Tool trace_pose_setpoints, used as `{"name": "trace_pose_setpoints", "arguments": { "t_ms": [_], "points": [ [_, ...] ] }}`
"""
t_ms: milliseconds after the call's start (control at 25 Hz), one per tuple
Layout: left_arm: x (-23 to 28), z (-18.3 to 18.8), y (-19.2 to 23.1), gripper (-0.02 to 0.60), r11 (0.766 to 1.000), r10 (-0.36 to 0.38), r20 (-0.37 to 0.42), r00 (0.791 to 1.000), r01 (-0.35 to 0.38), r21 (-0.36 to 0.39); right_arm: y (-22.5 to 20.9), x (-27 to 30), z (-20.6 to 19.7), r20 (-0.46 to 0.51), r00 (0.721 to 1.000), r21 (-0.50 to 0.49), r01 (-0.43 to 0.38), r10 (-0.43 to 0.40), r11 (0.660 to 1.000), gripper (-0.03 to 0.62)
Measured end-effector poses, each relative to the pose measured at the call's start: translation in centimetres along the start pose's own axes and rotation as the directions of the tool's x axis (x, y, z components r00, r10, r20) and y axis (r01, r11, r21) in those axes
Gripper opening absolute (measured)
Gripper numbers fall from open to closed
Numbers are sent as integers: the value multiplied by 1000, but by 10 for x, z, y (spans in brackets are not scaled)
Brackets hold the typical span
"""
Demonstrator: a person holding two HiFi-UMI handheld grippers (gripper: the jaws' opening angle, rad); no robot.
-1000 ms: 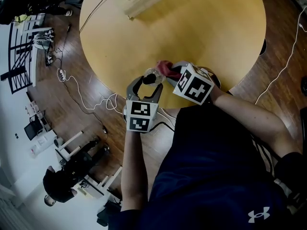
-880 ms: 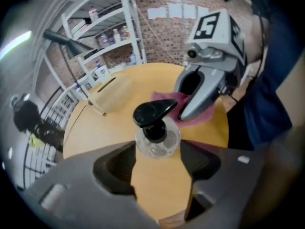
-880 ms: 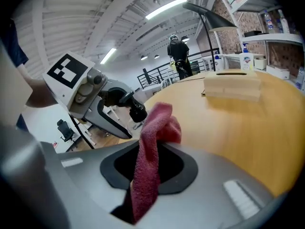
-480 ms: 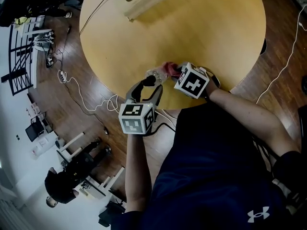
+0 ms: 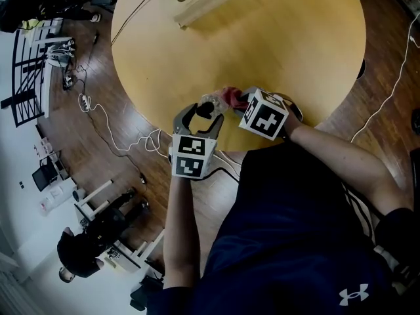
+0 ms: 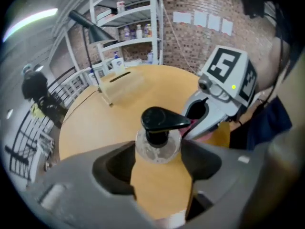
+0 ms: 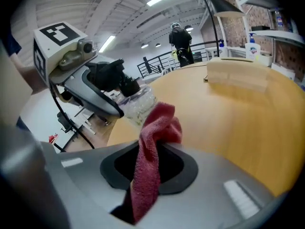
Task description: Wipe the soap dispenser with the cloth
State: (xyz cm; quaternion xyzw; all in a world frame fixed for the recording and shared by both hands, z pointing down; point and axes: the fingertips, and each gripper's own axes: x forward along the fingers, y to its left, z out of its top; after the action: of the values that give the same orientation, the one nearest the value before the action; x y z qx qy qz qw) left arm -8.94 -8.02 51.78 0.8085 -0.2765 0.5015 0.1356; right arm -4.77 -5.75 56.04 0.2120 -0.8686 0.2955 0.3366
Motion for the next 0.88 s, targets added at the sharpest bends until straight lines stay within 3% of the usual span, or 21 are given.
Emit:
{"name": "trace_pose_setpoints", "arguments": {
  "t_ms": [80,160,240,280,360,440,520,680,760,880],
  "points": [
    [3,0,-2,301,985,-59,11,998,57,160,7,3,-9,-14,1000,14,-20,20,1000,75],
    [6,0,-4,301,956,-111,10,994,104,272,13,2,-10,-9,1000,24,-29,29,999,75],
    [6,-4,-1,301,957,-112,-16,994,112,269,12,-5,-2,17,1000,21,-14,14,1000,75],
    [4,-5,2,306,973,-90,-30,995,94,210,9,-9,4,35,999,15,5,-6,1000,75],
    [-6,-3,5,341,999,-40,-23,999,40,-3,-2,-16,19,69,996,-8,56,-55,998,75],
    [-19,8,-4,341,977,-11,28,1000,16,-212,-9,-19,31,89,993,-42,77,-73,996,77],
    [-21,13,-9,337,965,26,55,998,-10,-262,-9,-18,36,94,995,-64,49,-43,997,76],
    [-5,5,1,273,992,95,4,995,-95,-78,-17,0,18,16,1000,-35,19,-18,999,77],
    [-3,4,5,270,995,88,-3,996,-88,42,-19,13,4,-37,999,-24,23,-24,999,76],
    [0,3,5,270,979,40,13,999,-42,200,-15,20,-8,-67,998,5,16,-16,1000,77]
  ]
}}
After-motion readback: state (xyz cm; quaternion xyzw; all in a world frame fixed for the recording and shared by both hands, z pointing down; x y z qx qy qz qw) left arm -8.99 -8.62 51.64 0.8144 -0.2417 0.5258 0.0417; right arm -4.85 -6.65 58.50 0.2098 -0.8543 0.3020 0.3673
